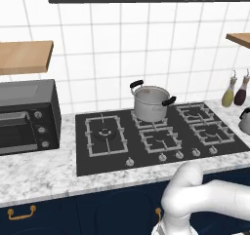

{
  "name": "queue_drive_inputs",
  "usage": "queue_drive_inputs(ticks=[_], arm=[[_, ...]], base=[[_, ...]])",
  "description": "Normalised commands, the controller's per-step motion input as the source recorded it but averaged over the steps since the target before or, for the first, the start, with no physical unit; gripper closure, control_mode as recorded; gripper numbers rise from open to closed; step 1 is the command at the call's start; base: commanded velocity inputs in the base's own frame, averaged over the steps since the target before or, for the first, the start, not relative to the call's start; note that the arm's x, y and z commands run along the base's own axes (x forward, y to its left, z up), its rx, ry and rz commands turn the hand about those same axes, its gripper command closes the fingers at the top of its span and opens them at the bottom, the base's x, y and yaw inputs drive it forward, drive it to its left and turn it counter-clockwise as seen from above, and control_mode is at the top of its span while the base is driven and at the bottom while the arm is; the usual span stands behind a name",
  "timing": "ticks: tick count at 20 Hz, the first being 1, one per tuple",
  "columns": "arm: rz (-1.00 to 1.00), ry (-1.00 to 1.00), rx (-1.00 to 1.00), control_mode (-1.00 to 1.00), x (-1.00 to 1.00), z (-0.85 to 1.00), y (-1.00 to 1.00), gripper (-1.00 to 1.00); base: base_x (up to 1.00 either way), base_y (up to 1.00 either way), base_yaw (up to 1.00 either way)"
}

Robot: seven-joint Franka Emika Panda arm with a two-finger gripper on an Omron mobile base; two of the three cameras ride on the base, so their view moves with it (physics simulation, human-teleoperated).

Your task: Pick the kettle from the counter and place it on a stove burner. Then turn the burner on.

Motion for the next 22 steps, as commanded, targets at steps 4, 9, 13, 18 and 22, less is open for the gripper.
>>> queue_drive_inputs(ticks=[4, 9, 13, 18, 22], arm=[[0.00, 0.00, -0.11, -1.00, 0.00, 0.19, 0.70, 1.00], [0.00, 0.00, -0.08, -1.00, 0.00, 0.11, 0.59, 1.00], [0.00, 0.00, -0.07, -1.00, -0.01, 0.13, 0.54, 1.00], [0.00, 0.00, -0.03, -1.00, 0.00, 0.13, 0.49, 1.00], [0.01, 0.00, -0.01, -1.00, 0.00, 0.01, 0.44, 1.00]], base=[[0.00, 0.00, 0.00], [0.00, 0.00, 0.00], [0.00, 0.00, 0.00], [0.00, 0.00, 0.00], [0.00, 0.00, 0.00]])
